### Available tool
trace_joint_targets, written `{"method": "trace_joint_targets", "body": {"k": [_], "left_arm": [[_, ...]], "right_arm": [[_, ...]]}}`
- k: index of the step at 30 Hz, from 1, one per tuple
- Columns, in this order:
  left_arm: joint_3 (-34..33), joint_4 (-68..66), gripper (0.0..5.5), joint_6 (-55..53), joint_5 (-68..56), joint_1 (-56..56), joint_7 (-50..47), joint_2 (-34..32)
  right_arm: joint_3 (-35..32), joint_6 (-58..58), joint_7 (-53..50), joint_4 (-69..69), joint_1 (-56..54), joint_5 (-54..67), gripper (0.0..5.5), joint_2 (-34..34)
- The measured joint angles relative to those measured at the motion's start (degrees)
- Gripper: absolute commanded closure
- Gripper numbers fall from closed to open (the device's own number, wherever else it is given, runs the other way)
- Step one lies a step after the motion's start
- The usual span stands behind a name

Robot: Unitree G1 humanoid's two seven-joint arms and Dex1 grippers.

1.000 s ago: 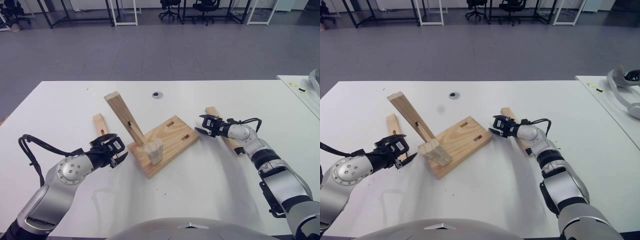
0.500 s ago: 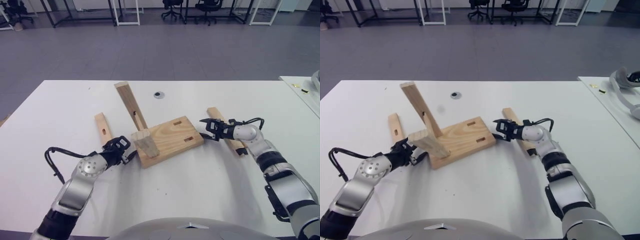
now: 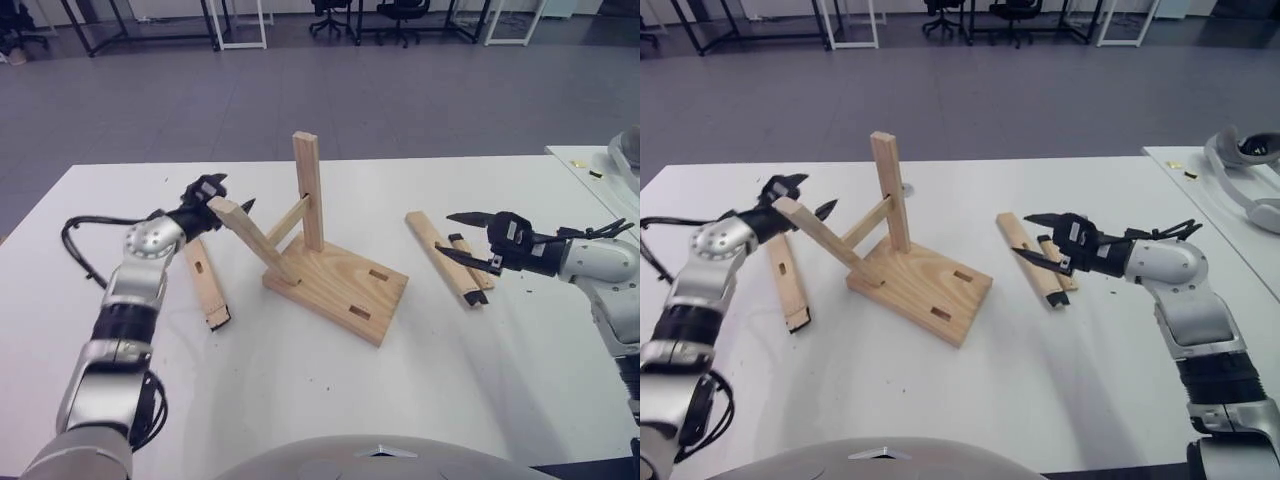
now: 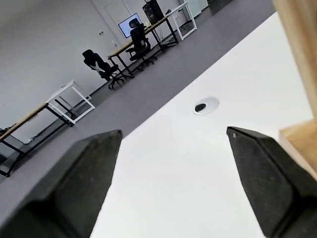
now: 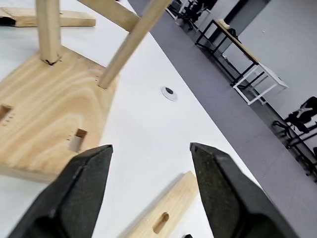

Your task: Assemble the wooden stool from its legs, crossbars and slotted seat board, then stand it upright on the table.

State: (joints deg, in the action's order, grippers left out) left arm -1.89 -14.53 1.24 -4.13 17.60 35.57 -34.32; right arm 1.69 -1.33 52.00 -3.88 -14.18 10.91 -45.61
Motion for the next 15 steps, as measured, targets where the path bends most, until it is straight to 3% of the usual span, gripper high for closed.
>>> {"method": "trace_joint_targets", "body": {"k": [4, 7, 10, 15], "left_arm": [[1.0, 24.5, 1.61, -12.4, 2.7, -22.0, -0.4, -2.4], [7.1, 35.1, 1.61, -19.5, 2.8, -24.0, -0.5, 0.2], [15.6, 27.5, 1.61, -18.4, 9.5, -17.8, -2.0, 3.6], [21.6, 8.8, 1.61, -8.6, 16.2, -6.3, -7.1, 8.2]], "right_arm": [[8.8, -10.3, -5.5, -19.7, -4.9, -13.4, 2.58, 6.6], [10.7, -17.0, -9.5, -31.8, -9.7, -18.0, 2.58, 9.2], [12.9, -21.6, -7.2, -39.3, -13.2, -20.0, 2.58, 10.9], [13.3, -20.3, 5.4, -32.2, -9.5, -13.5, 2.58, 11.0]]}}
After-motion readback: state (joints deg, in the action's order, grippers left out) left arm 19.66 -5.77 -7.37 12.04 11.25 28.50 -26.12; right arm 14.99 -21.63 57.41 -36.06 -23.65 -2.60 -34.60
